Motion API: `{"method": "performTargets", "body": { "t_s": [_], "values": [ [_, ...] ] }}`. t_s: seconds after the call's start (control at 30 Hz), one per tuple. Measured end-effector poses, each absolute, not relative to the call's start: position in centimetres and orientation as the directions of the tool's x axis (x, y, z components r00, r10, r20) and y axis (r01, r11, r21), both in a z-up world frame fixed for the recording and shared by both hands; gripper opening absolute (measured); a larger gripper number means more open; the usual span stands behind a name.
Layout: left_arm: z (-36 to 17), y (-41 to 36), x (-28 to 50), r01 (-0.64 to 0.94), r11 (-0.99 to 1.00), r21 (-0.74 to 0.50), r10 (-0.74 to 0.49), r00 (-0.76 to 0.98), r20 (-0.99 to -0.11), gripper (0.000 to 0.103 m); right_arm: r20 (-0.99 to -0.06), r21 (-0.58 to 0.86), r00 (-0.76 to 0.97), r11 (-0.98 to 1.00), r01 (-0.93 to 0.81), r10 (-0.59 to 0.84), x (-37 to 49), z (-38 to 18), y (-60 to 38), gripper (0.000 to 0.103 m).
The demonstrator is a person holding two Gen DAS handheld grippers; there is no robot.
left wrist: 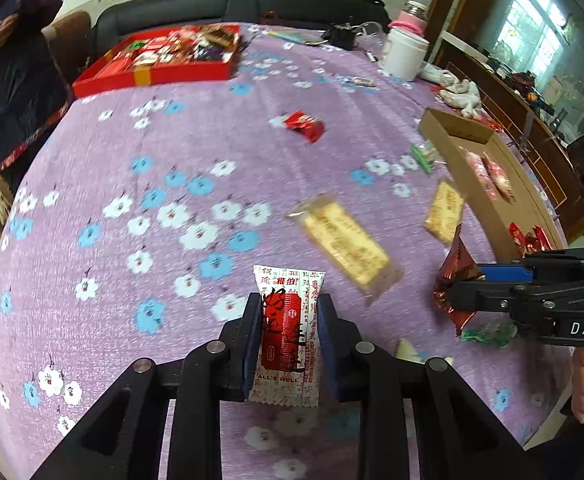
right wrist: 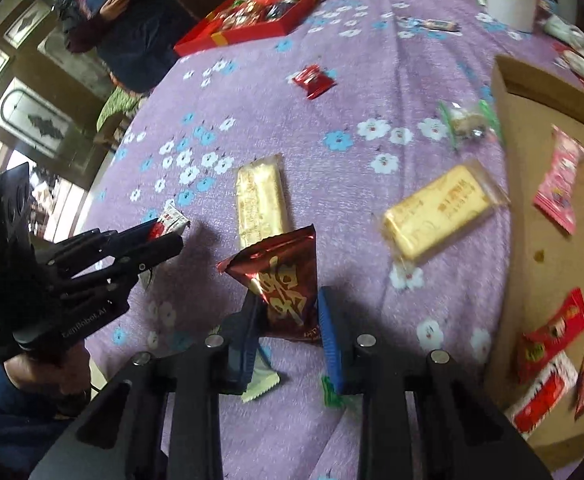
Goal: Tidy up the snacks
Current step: 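Carry the dark red bag and white packet into the tray and open both grippers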
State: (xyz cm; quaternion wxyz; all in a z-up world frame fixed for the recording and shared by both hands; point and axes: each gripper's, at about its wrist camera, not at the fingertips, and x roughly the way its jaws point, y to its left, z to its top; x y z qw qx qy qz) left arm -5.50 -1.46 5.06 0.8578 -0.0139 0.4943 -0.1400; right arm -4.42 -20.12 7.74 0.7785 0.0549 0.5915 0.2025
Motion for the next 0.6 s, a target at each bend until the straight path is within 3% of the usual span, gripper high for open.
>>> {"method": "performTargets", "body": {
  "t_s": [0.6],
  "values": [
    [9.0,-10.0,-6.7,0.37,0.926,-0.074,-0.269,0.509,-0.818,0.028,-0.867,0.381,0.296,0.916,-0.122,0.4,-6.7,10.4,-26.3,0.027]
  ]
}}
